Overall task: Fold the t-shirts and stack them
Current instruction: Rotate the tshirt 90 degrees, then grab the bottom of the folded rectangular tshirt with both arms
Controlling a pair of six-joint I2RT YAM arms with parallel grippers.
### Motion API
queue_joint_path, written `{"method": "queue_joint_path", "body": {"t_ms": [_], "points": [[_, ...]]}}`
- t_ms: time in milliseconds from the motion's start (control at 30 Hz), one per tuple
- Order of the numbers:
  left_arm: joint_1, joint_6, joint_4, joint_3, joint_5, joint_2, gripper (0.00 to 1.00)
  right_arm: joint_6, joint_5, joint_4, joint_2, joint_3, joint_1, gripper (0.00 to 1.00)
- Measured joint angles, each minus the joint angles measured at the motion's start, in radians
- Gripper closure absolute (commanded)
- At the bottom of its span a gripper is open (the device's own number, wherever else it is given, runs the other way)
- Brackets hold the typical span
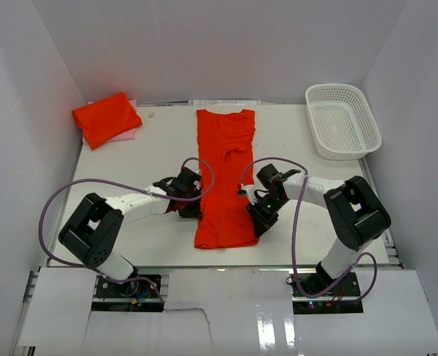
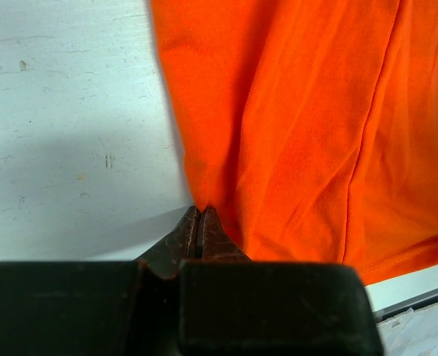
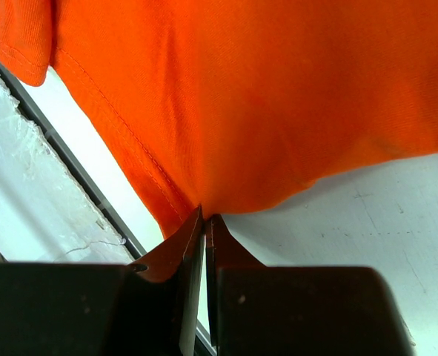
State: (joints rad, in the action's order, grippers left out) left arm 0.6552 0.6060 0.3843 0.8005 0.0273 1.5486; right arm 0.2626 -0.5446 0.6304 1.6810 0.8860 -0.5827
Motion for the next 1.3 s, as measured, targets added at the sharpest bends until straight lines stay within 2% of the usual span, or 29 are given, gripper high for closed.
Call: {"method": "queue_joint_path", "body": {"t_ms": [133,167,300,367,600,800,1133,1300], "points": [[-0.005,-0.007,0.000,0.000,0.011,0.000,0.86,0.003,-0.001,0.001,0.000,0.000,0.000,0.92],[-0.006,-0.008,0.001,0.000,0.016,0.000,0.77,0.003,-0.001,0.002,0.000,0.000,0.000,0.92],[-0.012,-0.002,0.005,0.003,0.035,-0.003,0.55,0.007,-0.005,0.014,0.004,0.001,0.000,0.92],[-0.012,0.002,0.018,0.003,0.034,-0.013,0.52,0.007,-0.010,0.023,0.009,0.001,0.000,0.92],[-0.013,0.029,0.081,-0.045,0.058,-0.081,0.51,0.009,-0.018,0.027,0.013,0.002,0.001,0.92],[-0.010,0.077,0.072,-0.144,0.118,-0.179,0.52,0.010,-0.029,0.035,0.026,0.010,0.001,0.92],[0.016,0.174,-0.005,-0.295,0.172,-0.346,0.52,0.011,-0.032,0.042,0.032,0.015,0.001,0.92],[0.016,0.214,-0.084,-0.359,0.220,-0.379,0.53,0.011,-0.037,0.049,0.040,0.019,0.001,0.92]]}}
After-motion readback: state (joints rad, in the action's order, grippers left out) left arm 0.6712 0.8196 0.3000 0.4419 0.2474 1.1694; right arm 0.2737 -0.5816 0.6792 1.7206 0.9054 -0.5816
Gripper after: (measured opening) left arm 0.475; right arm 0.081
